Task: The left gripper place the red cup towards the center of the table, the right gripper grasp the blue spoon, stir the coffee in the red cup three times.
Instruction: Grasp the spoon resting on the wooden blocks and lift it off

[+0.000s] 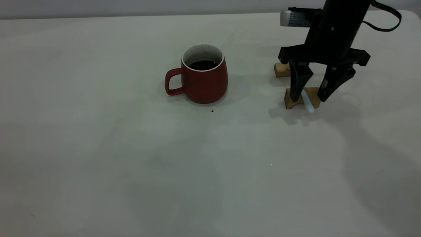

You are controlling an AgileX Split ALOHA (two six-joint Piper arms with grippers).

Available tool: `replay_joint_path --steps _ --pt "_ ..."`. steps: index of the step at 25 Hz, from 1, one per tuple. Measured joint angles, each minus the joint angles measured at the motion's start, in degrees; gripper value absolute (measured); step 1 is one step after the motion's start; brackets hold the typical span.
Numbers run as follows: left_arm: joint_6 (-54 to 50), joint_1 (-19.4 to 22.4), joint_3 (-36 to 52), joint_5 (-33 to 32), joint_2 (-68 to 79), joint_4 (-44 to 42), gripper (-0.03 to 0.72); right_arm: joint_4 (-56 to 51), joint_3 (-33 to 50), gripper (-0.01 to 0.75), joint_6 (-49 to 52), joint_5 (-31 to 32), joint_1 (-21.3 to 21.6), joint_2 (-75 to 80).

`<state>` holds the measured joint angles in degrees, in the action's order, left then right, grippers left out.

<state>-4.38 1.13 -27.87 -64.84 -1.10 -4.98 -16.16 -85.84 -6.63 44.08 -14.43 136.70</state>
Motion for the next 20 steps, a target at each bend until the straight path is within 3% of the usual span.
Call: replay_joint_path --steps 15,17,20 --pt "0.00 0.00 0.00 0.00 0.00 0.00 0.551 -0.09 -0.47 0.577 0.06 -1.31 0.00 4.23" --pt "0.00 0.00 0.00 0.00 0.00 0.00 0.551 -0.09 -0.47 0.553 0.06 -1.31 0.00 4.29" --pt "0.00 0.00 0.00 0.00 0.00 0.00 0.551 -0.09 -0.47 0.460 0.06 -1.31 0.00 4.29"
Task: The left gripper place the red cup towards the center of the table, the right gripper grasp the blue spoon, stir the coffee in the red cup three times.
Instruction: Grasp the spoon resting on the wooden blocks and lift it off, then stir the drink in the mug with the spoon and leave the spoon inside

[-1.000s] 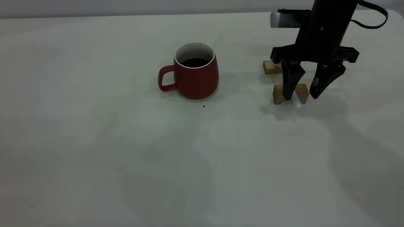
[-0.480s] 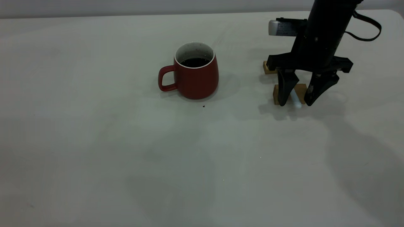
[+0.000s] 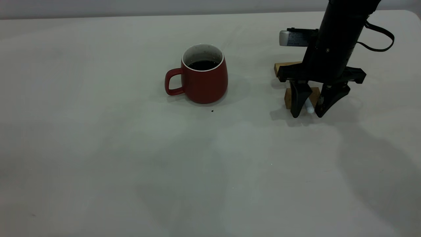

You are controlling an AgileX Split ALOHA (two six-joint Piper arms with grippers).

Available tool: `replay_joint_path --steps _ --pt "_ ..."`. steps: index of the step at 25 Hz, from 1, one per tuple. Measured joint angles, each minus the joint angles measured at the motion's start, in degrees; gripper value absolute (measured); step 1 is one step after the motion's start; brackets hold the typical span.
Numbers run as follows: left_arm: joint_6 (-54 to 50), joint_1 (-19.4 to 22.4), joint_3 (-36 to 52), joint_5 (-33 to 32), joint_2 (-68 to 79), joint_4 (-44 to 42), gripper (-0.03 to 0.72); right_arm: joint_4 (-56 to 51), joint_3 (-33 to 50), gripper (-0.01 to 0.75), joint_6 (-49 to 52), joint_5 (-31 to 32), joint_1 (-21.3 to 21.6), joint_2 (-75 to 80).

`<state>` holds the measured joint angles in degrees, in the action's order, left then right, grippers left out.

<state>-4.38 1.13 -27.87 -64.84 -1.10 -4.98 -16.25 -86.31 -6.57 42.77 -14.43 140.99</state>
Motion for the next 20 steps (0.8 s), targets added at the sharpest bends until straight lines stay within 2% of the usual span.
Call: replay_joint_path --steps 3,5,6,9,15,20 --pt "0.00 0.00 0.00 0.00 0.00 0.00 0.551 0.00 0.00 0.299 0.00 0.05 0.00 0.00" --pt "0.00 0.00 0.00 0.00 0.00 0.00 0.551 0.00 0.00 0.161 0.00 0.11 0.00 0.00" --pt "0.00 0.00 0.00 0.00 0.00 0.00 0.551 0.00 0.00 0.131 0.05 0.23 0.00 0.00" --pt "0.00 0.00 0.00 0.00 0.00 0.00 0.551 0.00 -0.11 0.136 0.05 1.66 0.00 -0.41" --pt "0.00 0.00 0.00 0.00 0.00 0.00 0.551 -0.92 -1.77 0.136 0.05 8.95 0.00 -6.36" --pt "0.00 0.00 0.00 0.00 0.00 0.00 0.551 -16.06 -3.84 0.136 -0.61 14.60 0.05 -10.60"
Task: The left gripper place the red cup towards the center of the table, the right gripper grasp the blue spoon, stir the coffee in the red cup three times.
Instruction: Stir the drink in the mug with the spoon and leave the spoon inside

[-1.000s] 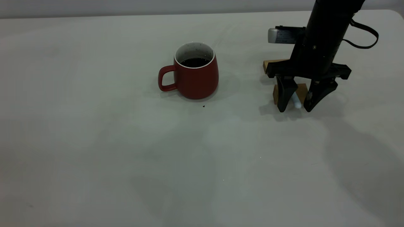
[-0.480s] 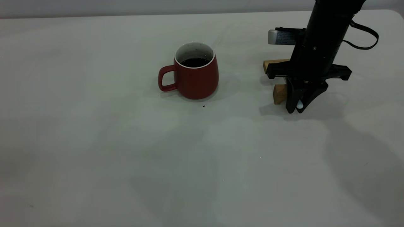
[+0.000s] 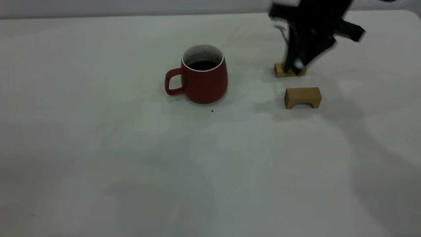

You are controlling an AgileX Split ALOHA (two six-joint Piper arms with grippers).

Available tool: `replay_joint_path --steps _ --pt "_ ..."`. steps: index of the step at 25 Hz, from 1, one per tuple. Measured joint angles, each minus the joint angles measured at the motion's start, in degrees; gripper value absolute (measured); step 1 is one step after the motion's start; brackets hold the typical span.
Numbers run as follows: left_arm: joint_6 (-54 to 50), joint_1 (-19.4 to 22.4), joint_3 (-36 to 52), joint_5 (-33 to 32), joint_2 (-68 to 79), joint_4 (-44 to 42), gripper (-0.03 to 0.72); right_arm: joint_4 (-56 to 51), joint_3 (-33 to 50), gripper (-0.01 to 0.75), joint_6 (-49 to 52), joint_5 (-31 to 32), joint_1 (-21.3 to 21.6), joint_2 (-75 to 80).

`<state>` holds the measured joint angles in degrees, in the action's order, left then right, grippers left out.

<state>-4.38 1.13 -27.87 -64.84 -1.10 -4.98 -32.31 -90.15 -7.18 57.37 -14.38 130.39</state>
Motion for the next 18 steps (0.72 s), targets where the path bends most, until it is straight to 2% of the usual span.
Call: replay_joint_path --steps 7,18 --pt "0.00 0.00 0.00 0.00 0.00 0.00 0.551 -31.06 -0.17 0.136 -8.19 3.07 -1.78 -0.12" --pt "0.00 0.00 0.00 0.00 0.00 0.00 0.551 -53.32 -0.17 0.136 -9.58 9.16 -4.03 0.35"
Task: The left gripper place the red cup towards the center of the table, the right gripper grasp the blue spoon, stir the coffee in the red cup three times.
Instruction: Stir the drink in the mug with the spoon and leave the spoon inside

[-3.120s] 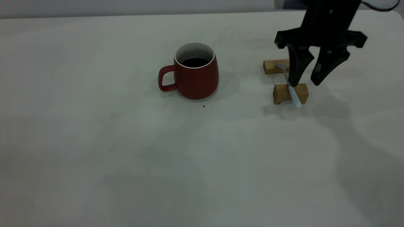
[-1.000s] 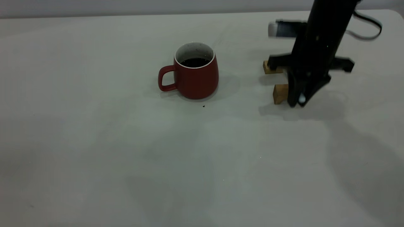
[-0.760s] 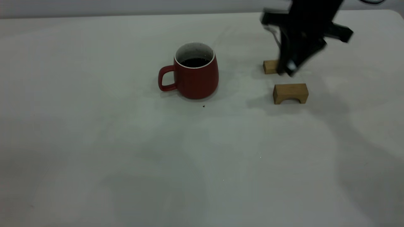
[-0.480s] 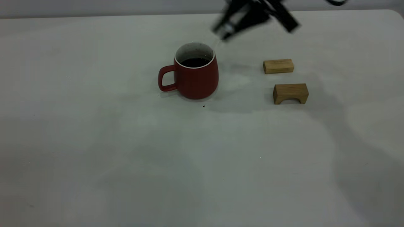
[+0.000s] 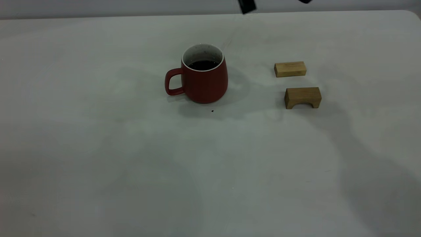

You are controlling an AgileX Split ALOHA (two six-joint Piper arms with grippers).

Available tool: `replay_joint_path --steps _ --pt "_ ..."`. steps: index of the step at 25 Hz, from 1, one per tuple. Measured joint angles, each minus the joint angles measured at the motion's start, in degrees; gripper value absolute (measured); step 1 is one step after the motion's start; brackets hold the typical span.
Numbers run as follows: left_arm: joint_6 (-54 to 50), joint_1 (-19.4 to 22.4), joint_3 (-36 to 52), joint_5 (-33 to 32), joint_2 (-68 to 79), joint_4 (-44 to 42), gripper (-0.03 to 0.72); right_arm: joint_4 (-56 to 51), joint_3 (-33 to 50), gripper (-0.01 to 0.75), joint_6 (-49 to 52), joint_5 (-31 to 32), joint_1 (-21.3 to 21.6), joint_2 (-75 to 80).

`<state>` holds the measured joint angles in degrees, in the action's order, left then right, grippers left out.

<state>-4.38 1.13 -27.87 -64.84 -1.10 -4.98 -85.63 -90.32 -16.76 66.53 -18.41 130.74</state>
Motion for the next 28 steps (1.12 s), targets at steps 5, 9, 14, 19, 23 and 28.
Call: replay_joint_path --steps 5,9,14,19,23,28 --pt "0.00 0.00 0.00 0.00 0.00 0.00 0.551 -6.57 0.05 0.136 10.88 0.05 0.00 0.36" --pt "0.00 0.00 0.00 0.00 0.00 0.00 0.551 -9.16 0.05 0.136 28.65 0.05 0.00 0.36" --pt "0.00 0.00 0.00 0.00 0.00 0.00 0.551 -11.44 0.05 0.136 46.23 0.05 0.00 0.36" --pt "0.00 0.00 0.00 0.00 0.00 0.00 0.551 -14.63 -1.86 0.136 49.70 0.32 0.00 4.28" --pt "0.00 0.00 0.00 0.00 0.00 0.00 0.551 -14.85 -5.78 0.136 49.93 -0.01 0.00 11.90" --pt "0.00 0.00 0.00 0.00 0.00 0.00 0.551 -14.91 -9.27 0.136 49.93 -0.18 0.52 19.14"
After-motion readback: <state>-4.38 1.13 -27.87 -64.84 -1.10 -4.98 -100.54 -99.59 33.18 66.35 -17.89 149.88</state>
